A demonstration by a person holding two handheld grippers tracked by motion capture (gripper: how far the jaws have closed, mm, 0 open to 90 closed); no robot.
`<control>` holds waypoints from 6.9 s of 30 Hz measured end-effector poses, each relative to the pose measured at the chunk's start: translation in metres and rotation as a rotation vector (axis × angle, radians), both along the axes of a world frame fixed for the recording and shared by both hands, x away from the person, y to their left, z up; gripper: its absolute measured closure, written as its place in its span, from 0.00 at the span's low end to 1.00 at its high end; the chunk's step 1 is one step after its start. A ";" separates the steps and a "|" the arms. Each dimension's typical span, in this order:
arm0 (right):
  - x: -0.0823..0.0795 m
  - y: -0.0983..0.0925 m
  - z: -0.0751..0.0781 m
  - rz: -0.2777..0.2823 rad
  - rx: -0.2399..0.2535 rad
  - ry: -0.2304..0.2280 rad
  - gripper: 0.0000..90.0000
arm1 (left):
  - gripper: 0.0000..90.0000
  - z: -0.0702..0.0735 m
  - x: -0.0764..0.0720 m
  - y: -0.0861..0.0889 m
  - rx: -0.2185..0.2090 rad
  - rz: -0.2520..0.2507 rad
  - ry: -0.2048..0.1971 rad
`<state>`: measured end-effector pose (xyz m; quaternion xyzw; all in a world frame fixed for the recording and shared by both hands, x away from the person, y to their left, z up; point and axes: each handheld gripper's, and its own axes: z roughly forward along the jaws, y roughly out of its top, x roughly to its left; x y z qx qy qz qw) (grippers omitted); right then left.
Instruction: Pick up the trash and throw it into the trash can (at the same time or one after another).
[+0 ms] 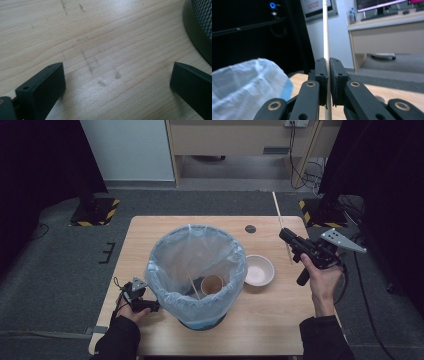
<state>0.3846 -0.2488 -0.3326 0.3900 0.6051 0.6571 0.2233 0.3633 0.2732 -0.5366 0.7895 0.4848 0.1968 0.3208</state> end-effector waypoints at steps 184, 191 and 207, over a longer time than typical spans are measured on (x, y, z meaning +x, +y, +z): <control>0.066 0.004 -0.180 -0.129 -0.439 0.515 0.68 | 0.00 0.000 0.000 0.000 0.000 0.000 0.000; 0.065 0.007 -0.181 -0.117 -0.441 0.540 0.80 | 0.00 0.000 0.000 0.000 0.000 0.000 0.000; 0.059 0.015 -0.152 -0.109 -0.403 0.472 0.92 | 0.00 0.000 0.000 0.000 0.000 0.000 0.000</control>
